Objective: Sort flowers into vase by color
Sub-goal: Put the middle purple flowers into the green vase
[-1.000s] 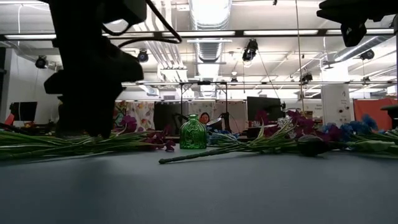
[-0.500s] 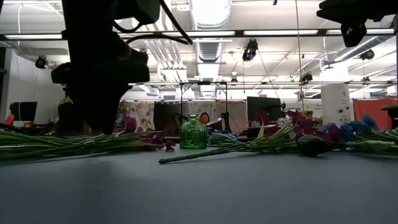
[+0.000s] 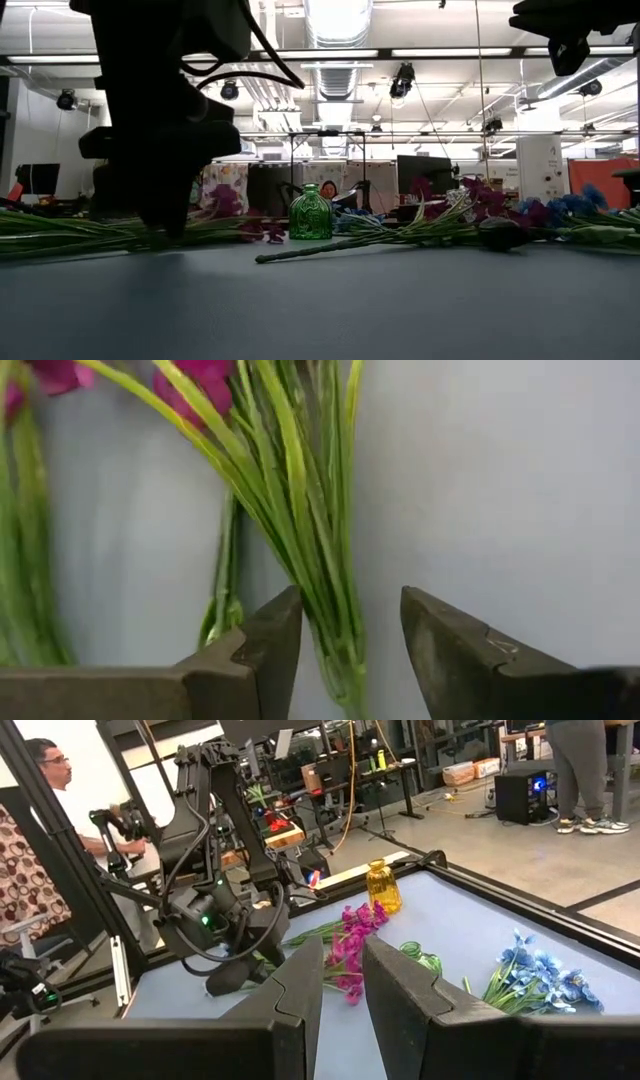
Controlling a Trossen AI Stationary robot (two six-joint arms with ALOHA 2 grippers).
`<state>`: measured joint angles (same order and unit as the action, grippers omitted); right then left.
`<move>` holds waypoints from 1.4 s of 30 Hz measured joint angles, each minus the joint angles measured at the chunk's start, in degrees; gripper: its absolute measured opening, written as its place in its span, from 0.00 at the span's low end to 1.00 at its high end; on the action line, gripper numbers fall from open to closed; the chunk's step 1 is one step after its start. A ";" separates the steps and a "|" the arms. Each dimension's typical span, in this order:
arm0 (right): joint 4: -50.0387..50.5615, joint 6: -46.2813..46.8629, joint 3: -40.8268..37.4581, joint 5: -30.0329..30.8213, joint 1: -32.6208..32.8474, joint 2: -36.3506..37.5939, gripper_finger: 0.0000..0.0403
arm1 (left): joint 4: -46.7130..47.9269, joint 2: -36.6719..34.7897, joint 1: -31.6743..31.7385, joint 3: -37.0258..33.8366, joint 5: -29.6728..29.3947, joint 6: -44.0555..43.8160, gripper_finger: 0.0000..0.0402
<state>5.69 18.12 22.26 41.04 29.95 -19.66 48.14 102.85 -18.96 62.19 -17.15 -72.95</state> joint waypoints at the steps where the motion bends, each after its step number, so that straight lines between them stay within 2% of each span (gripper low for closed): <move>1: 0.00 -0.02 0.00 -0.01 0.00 0.00 0.17 | -0.05 0.00 0.00 0.00 -0.10 -0.02 0.37; 18: 0.00 -0.06 0.00 -0.07 0.01 0.00 0.17 | -1.00 3.43 0.00 0.04 -0.89 -0.06 0.31; 21: 0.00 -0.05 0.00 -0.07 0.00 0.00 0.17 | -1.07 3.30 -0.04 0.23 -1.18 -0.03 0.26; 27: 0.00 -0.05 0.00 -0.08 0.00 0.00 0.17 | -0.75 3.30 -0.02 1.21 -1.82 1.42 0.06; 29: 0.00 0.01 0.00 -0.08 0.00 0.00 0.17 | -0.60 3.30 -0.02 1.51 -1.84 1.71 0.03; 35: 0.02 0.65 0.00 -0.59 0.02 0.00 0.17 | 1.05 2.74 -0.04 2.12 -1.85 1.97 0.07; 42: 0.02 0.80 0.00 -0.57 0.01 0.00 0.17 | 11.62 -0.25 -0.04 5.16 -3.60 2.28 0.03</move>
<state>5.72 18.92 22.26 40.46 29.96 -19.66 59.76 102.60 -19.00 67.35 -20.76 -70.67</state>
